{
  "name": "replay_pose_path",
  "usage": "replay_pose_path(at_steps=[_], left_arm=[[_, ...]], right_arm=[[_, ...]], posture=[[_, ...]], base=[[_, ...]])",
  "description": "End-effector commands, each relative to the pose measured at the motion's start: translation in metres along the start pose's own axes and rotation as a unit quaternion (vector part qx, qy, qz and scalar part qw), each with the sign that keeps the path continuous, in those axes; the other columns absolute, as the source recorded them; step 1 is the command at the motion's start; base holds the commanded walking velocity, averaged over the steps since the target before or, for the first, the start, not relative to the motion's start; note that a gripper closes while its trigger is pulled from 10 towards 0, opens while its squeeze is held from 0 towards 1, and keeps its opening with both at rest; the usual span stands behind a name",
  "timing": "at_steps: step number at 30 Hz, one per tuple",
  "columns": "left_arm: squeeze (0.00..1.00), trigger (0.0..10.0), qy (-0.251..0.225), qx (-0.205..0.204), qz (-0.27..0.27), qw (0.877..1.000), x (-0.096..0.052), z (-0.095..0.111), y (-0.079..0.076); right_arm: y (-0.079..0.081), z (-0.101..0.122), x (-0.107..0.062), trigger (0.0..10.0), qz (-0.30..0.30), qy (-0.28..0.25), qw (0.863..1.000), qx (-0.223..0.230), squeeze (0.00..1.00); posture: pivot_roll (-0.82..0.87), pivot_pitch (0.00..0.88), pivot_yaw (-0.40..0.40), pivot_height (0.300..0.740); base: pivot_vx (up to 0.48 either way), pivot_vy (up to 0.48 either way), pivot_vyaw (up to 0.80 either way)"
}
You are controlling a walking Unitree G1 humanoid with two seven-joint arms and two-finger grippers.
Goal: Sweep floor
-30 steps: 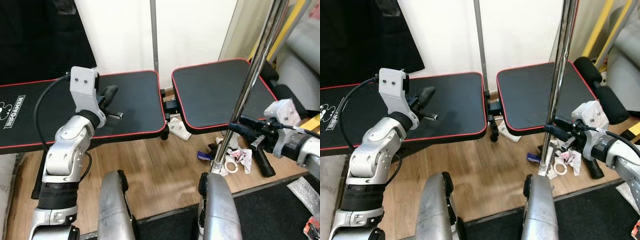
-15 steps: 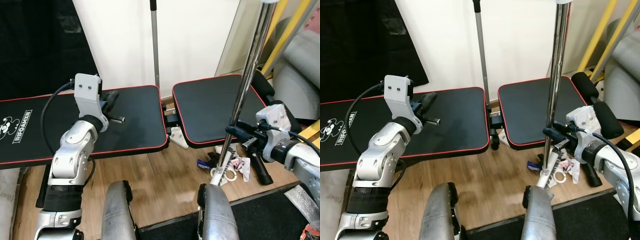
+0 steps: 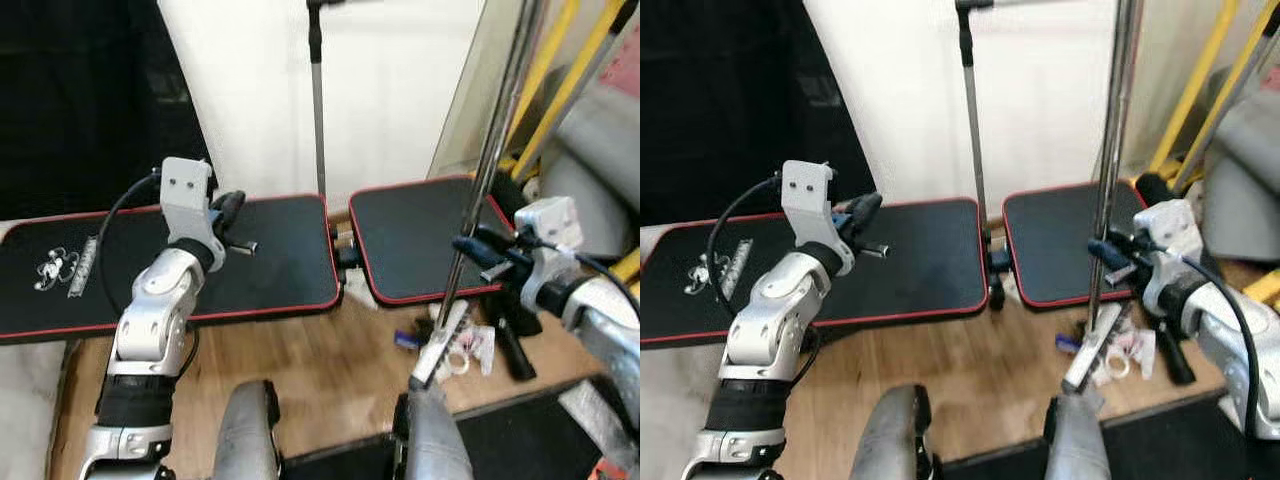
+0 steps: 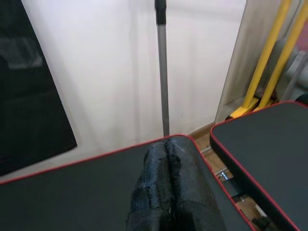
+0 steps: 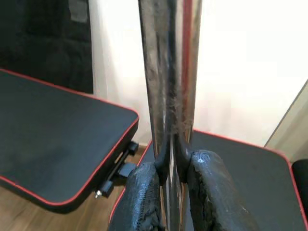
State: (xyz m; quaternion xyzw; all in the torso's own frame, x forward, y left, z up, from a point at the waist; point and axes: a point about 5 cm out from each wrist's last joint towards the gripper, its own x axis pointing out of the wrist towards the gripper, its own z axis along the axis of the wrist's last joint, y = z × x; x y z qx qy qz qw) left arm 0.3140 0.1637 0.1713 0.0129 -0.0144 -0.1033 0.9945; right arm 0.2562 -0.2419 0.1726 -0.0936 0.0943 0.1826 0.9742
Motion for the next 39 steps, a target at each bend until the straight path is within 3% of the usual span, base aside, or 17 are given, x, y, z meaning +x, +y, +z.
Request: replay_pose_path(at_steps=[1, 21, 30, 39], left_arm=[[0.0, 10.0, 0.013, 0.001, 0.031, 0.999, -0.002, -0.008, 0.006], [0.0, 10.0, 0.046, 0.0, 0.018, 0.999, -0.008, -0.032, 0.001], [0.0, 10.0, 0.037, -0.016, -0.029, 0.999, -0.003, -0.033, -0.023], [0.0, 10.0, 0.019, -0.027, -0.029, 0.999, 0.008, -0.026, -0.026]], right_arm=[[0.002, 0.002, -0.001, 10.0, -0.004, -0.002, 1.0, -0.003, 0.0], [0.013, -0.022, 0.002, 10.0, -0.032, 0.046, 0.998, 0.023, 0.0], [0.015, -0.02, 0.008, 10.0, -0.057, 0.035, 0.997, 0.027, 0.0], [0.014, -0.015, 0.017, 10.0, -0.072, 0.029, 0.997, 0.024, 0.0]], posture=[[0.06, 0.0, -0.029, 0.655], [0.06, 0.0, -0.02, 0.715], [0.05, 0.0, -0.026, 0.74], [0.04, 0.0, -0.028, 0.74]], base=[[0.0, 0.0, 0.0], [0.0, 0.0, 0.0], [0.0, 0.0, 0.0], [0.0, 0.0, 0.0]])
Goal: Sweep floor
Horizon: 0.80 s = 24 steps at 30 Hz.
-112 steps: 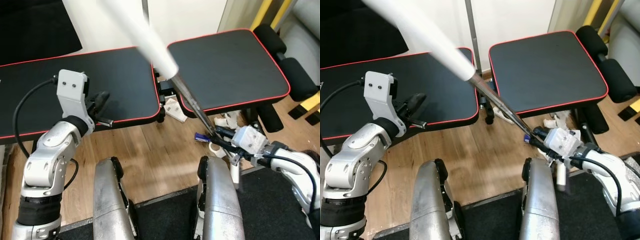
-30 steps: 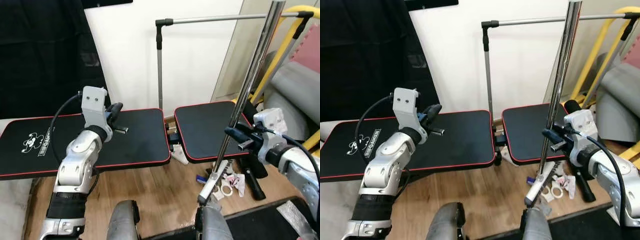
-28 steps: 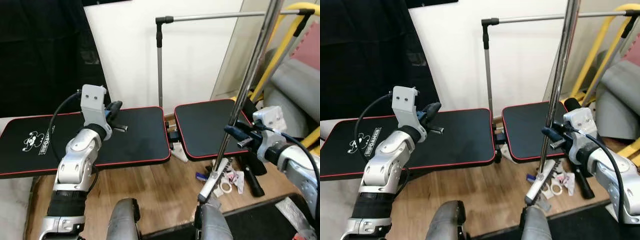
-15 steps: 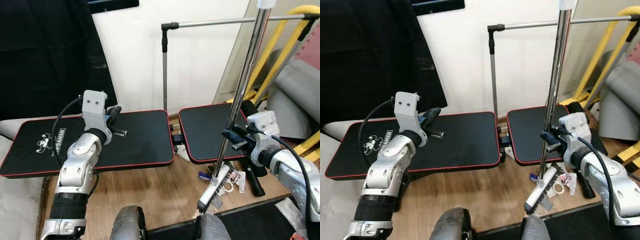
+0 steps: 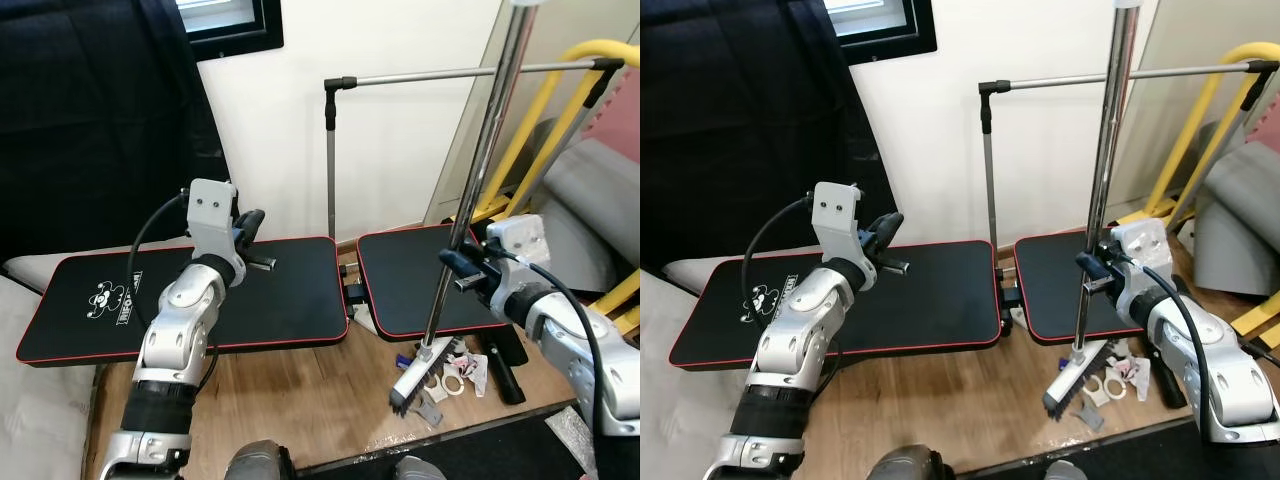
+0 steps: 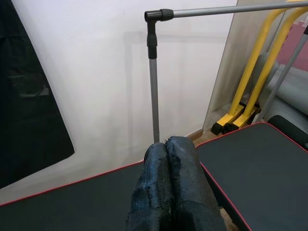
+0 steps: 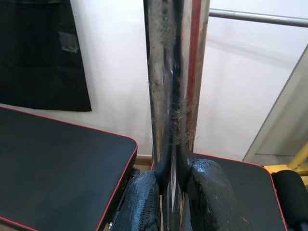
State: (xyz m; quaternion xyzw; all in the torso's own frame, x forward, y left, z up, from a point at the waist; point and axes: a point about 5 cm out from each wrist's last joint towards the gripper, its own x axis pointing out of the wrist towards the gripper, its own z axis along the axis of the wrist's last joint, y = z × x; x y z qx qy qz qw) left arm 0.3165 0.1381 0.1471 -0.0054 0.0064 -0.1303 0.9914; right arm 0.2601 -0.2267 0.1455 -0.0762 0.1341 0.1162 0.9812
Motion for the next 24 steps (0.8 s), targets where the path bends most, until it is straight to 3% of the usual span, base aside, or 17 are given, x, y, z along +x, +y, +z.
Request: replay_pose_path(at_steps=[1, 10, 14, 19, 24], left_arm=[[0.0, 10.0, 0.0, -0.006, -0.002, 1.0, 0.001, -0.002, 0.0], [0.0, 10.0, -0.005, -0.012, -0.001, 1.0, 0.004, -0.001, -0.002], [0.0, 10.0, -0.007, -0.015, 0.0, 1.0, 0.005, -0.001, -0.002], [0.0, 10.0, -0.006, -0.02, 0.0, 1.0, 0.005, -0.002, -0.002], [0.0, 10.0, -0.006, -0.02, -0.001, 1.0, 0.006, -0.003, -0.002]], right_arm=[[-0.001, 0.007, 0.003, 10.0, -0.011, -0.013, 1.0, -0.006, 0.0], [0.002, 0.01, 0.007, 10.0, -0.025, -0.022, 0.999, -0.009, 0.0], [0.01, 0.014, 0.006, 10.0, 0.001, -0.033, 0.999, 0.003, 0.0], [0.01, 0.012, 0.006, 10.0, -0.008, -0.018, 1.0, 0.0, 0.0], [0.008, 0.011, 0.004, 10.0, -0.016, -0.016, 1.0, 0.001, 0.0]], posture=[[0.04, 0.0, -0.028, 0.74], [0.03, 0.0, -0.035, 0.74], [0.03, 0.0, -0.034, 0.74], [0.03, 0.0, -0.034, 0.74], [0.02, 0.0, -0.032, 0.74]], base=[[0.0, 0.0, 0.0], [0.0, 0.0, 0.0], [0.0, 0.0, 0.0], [0.0, 0.0, 0.0], [0.0, 0.0, -0.8]])
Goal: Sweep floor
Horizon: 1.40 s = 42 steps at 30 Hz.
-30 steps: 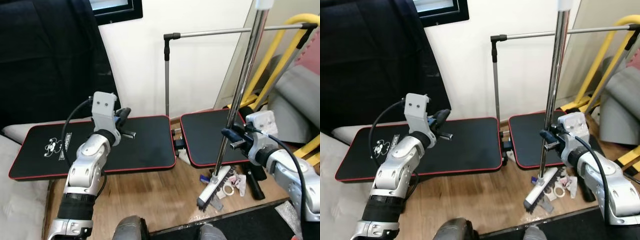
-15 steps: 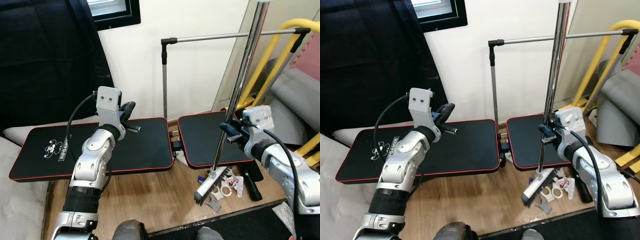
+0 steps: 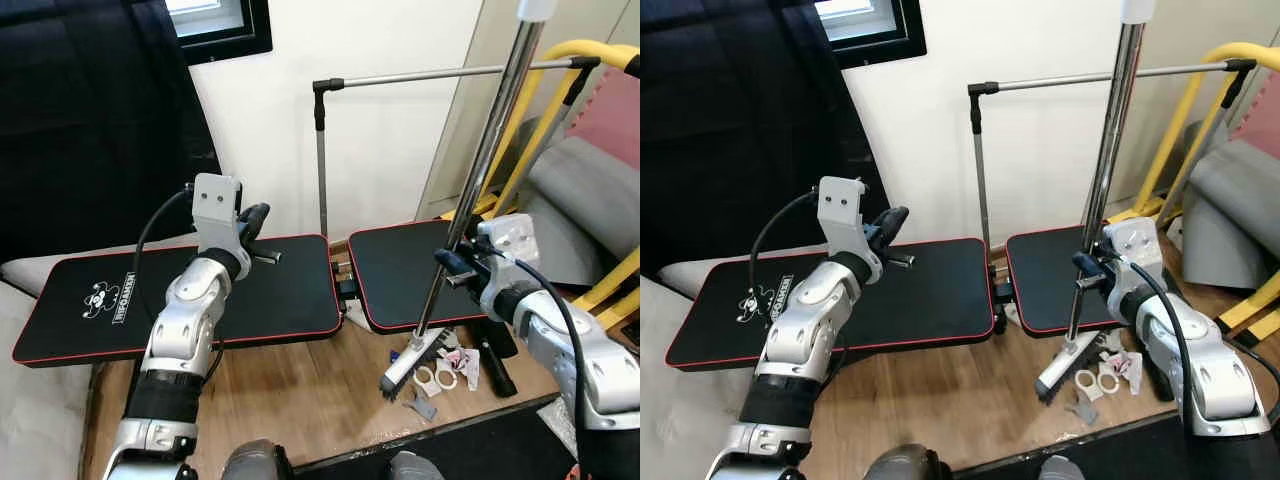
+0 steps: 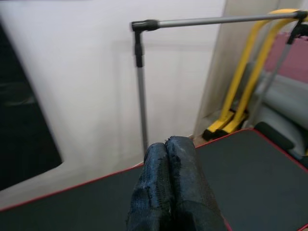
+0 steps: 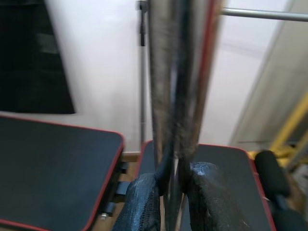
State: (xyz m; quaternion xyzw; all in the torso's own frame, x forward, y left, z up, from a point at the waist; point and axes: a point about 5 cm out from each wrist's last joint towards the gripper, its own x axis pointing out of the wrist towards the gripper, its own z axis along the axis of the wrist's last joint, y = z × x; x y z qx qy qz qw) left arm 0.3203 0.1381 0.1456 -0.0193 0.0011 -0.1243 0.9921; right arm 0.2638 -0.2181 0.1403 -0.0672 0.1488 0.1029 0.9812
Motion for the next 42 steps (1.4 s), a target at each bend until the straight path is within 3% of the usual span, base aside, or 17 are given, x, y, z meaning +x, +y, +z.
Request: replay_pose_path(at_steps=[1, 17, 26, 42], left_arm=[[0.0, 10.0, 0.001, -0.007, -0.007, 1.0, 0.002, -0.001, -0.003], [0.0, 10.0, 0.003, -0.013, -0.009, 1.0, 0.002, -0.003, -0.002], [0.0, 10.0, 0.003, -0.013, -0.011, 1.0, 0.003, -0.003, -0.003], [0.0, 10.0, -0.004, -0.013, -0.031, 0.999, 0.001, -0.002, -0.006]], right_arm=[[0.0, 0.014, -0.003, 10.0, -0.005, -0.03, 0.999, -0.011, 0.0], [0.003, -0.001, -0.005, 10.0, 0.004, 0.028, 1.0, -0.009, 0.0], [0.002, 0.0, -0.004, 10.0, 0.002, 0.024, 1.0, -0.012, 0.0], [0.026, 0.017, -0.004, 10.0, 0.074, -0.038, 0.996, -0.017, 0.0]], posture=[[0.02, 0.0, -0.032, 0.74], [0.02, 0.0, -0.036, 0.74], [0.02, 0.0, -0.037, 0.74], [0.02, 0.0, -0.033, 0.74]], base=[[0.0, 0.0, -0.8], [0.0, 0.0, -0.8], [0.0, 0.0, -0.8], [0.0, 0.0, -0.8]])
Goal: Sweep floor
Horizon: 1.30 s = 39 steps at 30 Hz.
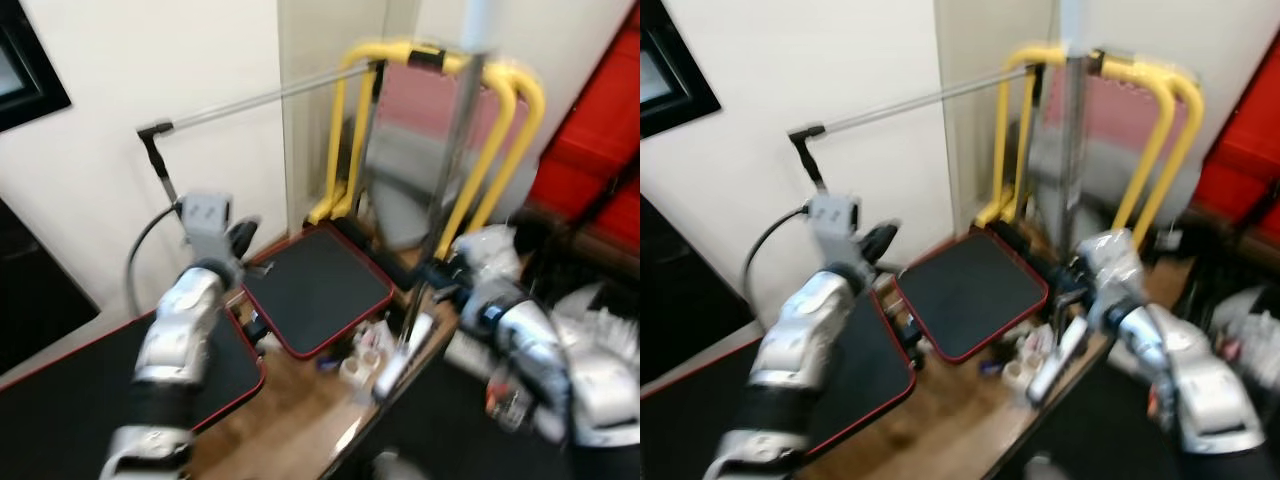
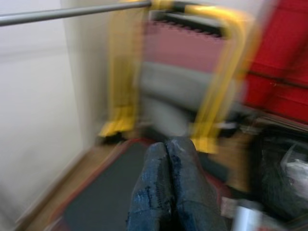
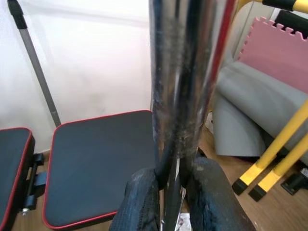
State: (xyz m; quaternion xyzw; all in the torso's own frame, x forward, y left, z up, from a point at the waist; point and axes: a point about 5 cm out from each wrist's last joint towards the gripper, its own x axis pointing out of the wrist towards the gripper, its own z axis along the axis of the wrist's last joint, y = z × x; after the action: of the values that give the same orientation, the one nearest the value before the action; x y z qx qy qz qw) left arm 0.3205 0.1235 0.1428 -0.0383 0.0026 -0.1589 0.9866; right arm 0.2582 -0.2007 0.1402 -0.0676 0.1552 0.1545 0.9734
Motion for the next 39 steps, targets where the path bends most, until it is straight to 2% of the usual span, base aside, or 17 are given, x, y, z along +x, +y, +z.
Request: replay_pose_path(at_steps=[1, 8, 12, 21, 36, 39], left_arm=[[0.0, 10.0, -0.004, 0.006, 0.003, 1.0, -0.0035, 0.0015, 0.0077], [0.0, 10.0, -0.009, 0.001, -0.003, 1.0, -0.0036, 0.0026, 0.0071], [0.0, 10.0, -0.015, -0.002, -0.012, 1.0, -0.0043, 0.0046, 0.0061], [0.0, 10.0, -0.017, 0.001, -0.024, 1.0, -0.0052, 0.005, 0.0046], [0.0, 10.0, -0.013, -0.001, -0.042, 0.999, -0.008, 0.0032, 0.0007], [0.0, 10.0, -0.009, -0.007, -0.037, 0.999, -0.0073, 0.0021, 0.0012]], right_arm=[[0.0102, 0.0163, -0.0017, 10.0, 0.034, -0.043, 0.998, -0.014, 0.0], [0.0132, 0.0138, -0.0026, 10.0, 0.046, -0.037, 0.998, -0.018, 0.0], [0.0074, 0.0105, -0.0022, 10.0, 0.032, -0.026, 0.999, -0.02, 0.0], [0.0062, 0.0103, -0.0015, 10.0, 0.028, -0.024, 0.999, -0.021, 0.0], [0.0071, 0.0088, -0.0009, 10.0, 0.032, -0.019, 0.999, -0.025, 0.0], [0.0076, 0.0073, -0.0015, 10.0, 0.031, -0.016, 0.999, -0.025, 0.0]], posture=[[0.02, 0.0, -0.033, 0.74], [0.02, 0.0, -0.033, 0.74], [0.02, 0.0, -0.035, 0.74], [0.02, 0.0, -0.036, 0.74], [0.02, 0.0, -0.033, 0.74], [0.01, 0.0, -0.031, 0.74]], base=[[0.0, 0.0, -0.8], [0.0, 0.0, -0.11], [0.0, 0.0, 0.0], [0.0, 0.0, 0.0], [0.0, -0.469, 0.0], [0.0, 0.0, 0.0]])
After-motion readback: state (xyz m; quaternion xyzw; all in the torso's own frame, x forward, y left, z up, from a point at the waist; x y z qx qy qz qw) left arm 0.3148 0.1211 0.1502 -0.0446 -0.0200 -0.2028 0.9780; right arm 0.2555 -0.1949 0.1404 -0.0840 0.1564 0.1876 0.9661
